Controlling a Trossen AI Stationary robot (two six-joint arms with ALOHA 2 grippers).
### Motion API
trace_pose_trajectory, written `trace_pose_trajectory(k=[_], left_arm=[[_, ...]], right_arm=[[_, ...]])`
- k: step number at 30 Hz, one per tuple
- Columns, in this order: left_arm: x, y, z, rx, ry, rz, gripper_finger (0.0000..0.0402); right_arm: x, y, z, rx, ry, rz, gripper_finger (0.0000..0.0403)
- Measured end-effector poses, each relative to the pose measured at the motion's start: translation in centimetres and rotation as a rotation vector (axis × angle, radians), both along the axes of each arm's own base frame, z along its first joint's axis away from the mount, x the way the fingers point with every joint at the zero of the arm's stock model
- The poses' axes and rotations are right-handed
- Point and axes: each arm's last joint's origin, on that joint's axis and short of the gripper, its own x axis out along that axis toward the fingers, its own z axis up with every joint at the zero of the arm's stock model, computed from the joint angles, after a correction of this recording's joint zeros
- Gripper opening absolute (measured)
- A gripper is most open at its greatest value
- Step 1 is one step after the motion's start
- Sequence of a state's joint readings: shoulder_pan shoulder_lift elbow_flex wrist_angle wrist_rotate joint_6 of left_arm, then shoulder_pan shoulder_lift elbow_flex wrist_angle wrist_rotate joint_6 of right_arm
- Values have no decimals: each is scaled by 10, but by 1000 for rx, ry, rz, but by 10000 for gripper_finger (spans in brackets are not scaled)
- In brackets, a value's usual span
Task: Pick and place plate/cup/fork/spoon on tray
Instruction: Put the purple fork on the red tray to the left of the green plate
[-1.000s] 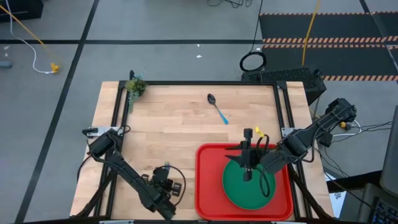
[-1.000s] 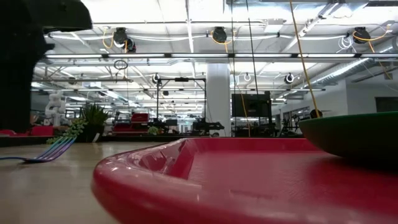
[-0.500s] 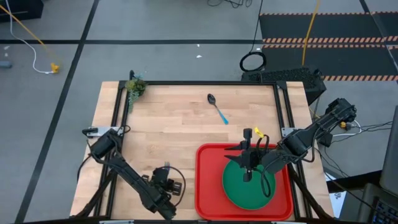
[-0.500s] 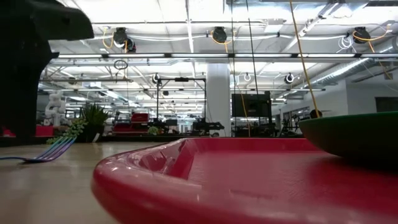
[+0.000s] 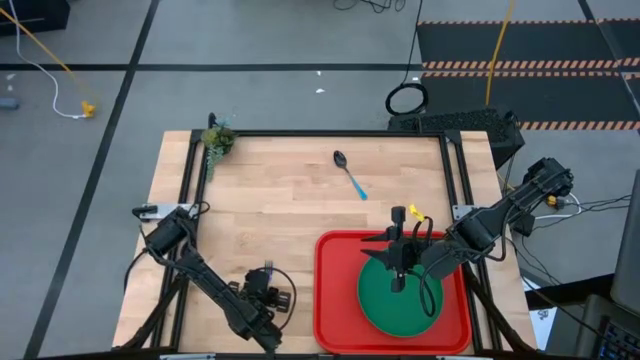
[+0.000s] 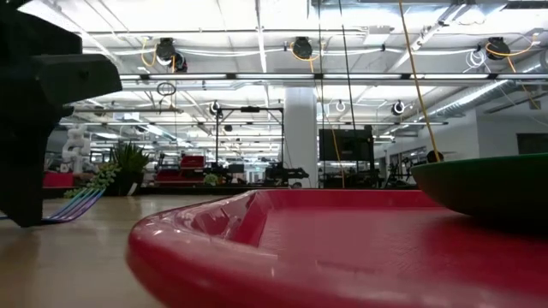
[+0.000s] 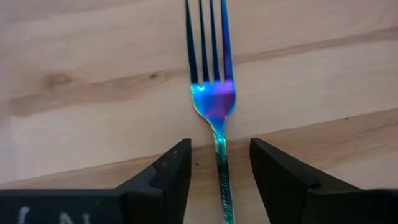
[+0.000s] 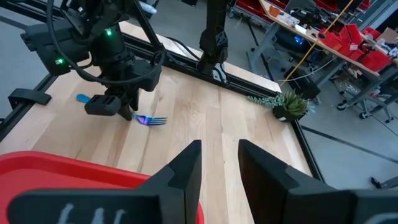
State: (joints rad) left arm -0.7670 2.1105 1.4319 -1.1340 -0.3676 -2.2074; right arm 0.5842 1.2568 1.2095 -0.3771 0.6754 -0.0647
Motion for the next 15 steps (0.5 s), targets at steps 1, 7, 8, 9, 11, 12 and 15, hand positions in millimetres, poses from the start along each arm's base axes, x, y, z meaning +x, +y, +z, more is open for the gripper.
trace_pose_trajectory(k=[1,7,8,9,11,12,15], left_arm=[[0,0,-1,-3,-2,-5,157],[-1,1,-7,-13,-19,-35,102],[-1,1,-7,-12,-19,-39,93],[-1,1,-7,-9,-20,-47,84],[0,0,-6,1,-23,-77,66],[1,0,-6,5,-25,-90,57],[2,1,-4,5,-27,-107,29]], right_arm=[[0,0,0,0,0,0,100],[0,0,0,0,1,0,100],[0,0,0,0,0,0,100],[0,0,0,0,0,0,100],[0,0,0,0,0,1,100],[0,0,0,0,0,1,100],[0,0,0,0,0,0,100]])
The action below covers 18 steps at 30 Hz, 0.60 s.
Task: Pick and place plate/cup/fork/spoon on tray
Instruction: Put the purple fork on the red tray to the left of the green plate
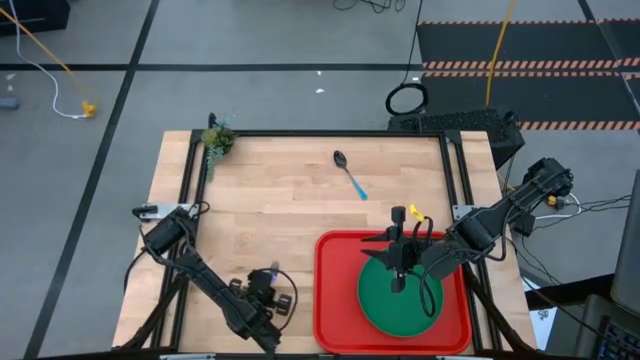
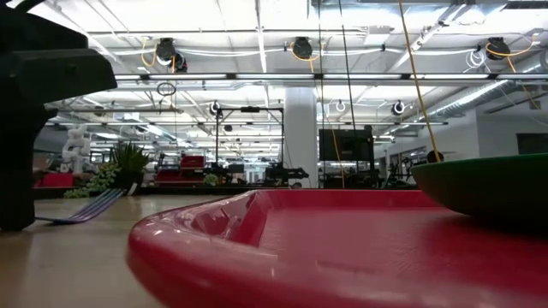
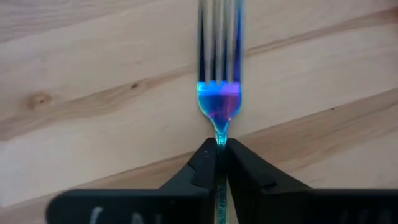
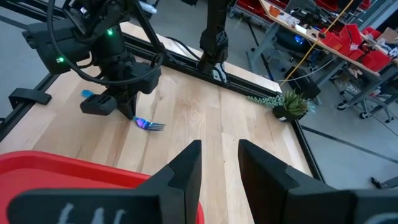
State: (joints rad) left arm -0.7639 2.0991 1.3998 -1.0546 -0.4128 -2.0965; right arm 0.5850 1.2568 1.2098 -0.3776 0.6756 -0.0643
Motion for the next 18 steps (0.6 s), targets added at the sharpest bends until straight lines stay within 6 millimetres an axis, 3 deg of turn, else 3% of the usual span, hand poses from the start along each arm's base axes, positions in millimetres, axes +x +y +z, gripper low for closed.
trace_pose_trajectory(k=[3,8,18], left_arm=[[-1,1,1,17,6,-1,12],[-3,6,8,42,21,-10,20],[-7,21,76,122,-231,-116,16]], right_arm=[[0,0,0,4,-1,-2,100],[0,0,0,20,-3,-8,100],[-1,-1,-2,0,23,-6,100]])
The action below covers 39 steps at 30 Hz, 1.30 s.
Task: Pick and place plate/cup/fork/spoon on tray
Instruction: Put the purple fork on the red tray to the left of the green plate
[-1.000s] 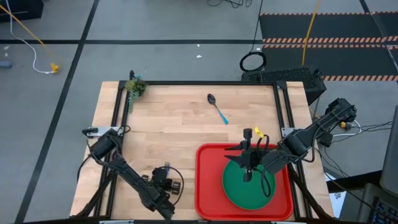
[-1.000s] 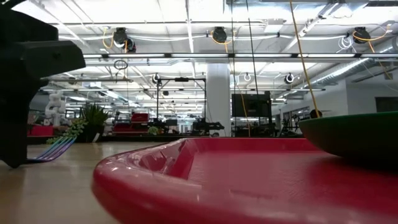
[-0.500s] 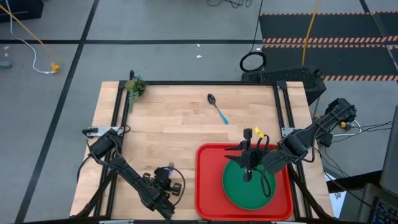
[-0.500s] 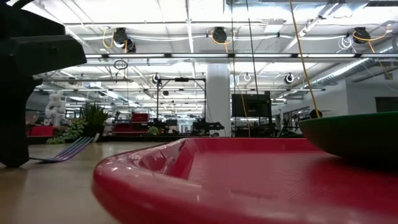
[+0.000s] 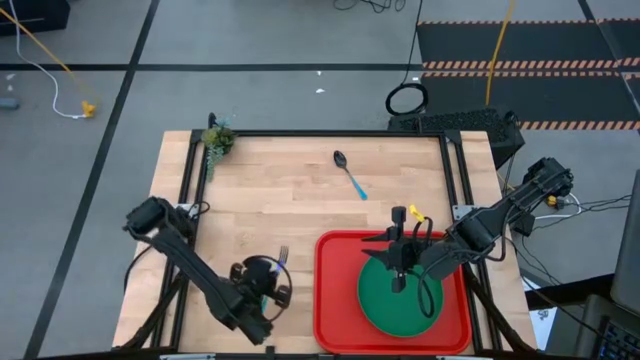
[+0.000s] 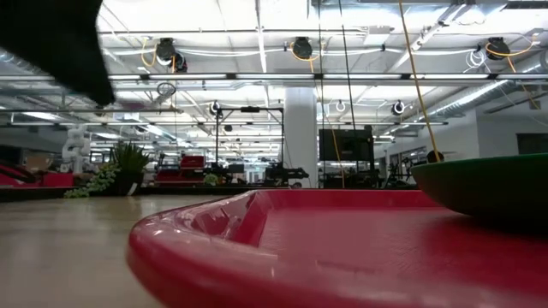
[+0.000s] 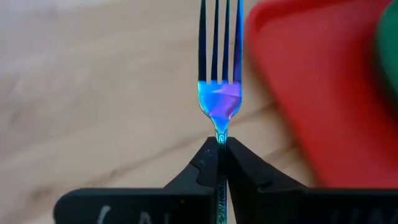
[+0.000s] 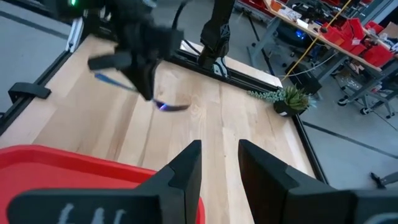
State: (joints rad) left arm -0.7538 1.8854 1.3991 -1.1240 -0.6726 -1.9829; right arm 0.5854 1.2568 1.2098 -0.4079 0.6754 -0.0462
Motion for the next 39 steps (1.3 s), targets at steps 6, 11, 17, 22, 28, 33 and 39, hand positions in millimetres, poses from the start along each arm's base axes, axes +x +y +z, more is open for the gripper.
trace_pose_trajectory(k=[6,11,17,22,28,33,39], left_arm=[[9,11,22,42,-120,-51,10],[30,20,31,13,-194,-86,14],[66,25,39,-18,-360,-163,17],[93,23,35,-13,-486,-203,18],[118,11,13,-35,-554,-189,18],[145,-1,12,-36,-564,-175,18],[171,-1,9,0,-469,-141,19]], right_arm=[[0,0,-1,-75,18,31,100],[-1,-1,-1,-136,34,51,100],[-11,-1,-4,-190,98,82,100],[-23,-1,-4,-153,137,77,100],[-42,1,-5,-99,182,80,100],[-56,9,-4,-79,194,120,100],[-65,20,-4,-60,192,170,100]])
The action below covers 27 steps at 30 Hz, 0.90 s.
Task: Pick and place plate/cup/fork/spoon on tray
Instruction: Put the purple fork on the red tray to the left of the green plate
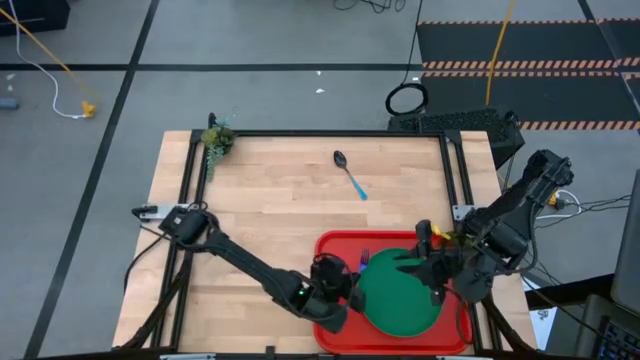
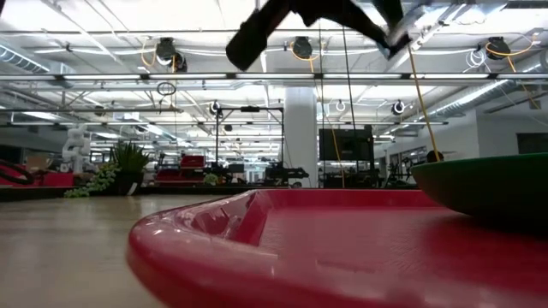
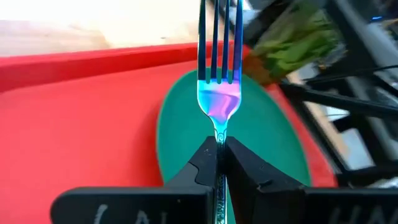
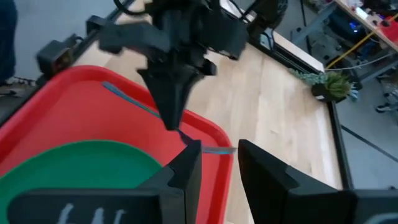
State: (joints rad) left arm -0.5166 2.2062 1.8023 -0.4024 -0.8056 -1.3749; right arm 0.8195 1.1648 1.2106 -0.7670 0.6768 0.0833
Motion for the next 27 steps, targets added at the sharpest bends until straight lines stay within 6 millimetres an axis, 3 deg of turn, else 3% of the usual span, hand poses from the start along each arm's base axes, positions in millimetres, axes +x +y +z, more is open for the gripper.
trace_pose_trajectory(k=[13,21,27], left_arm=[[13,17,-35,-82,88,142,19],[18,9,-68,-202,104,160,19],[16,4,-80,-260,119,182,19]], right_arm=[[-11,12,-8,46,3,29,100],[-9,14,-31,-14,12,63,100],[-10,13,-26,19,-20,68,100]])
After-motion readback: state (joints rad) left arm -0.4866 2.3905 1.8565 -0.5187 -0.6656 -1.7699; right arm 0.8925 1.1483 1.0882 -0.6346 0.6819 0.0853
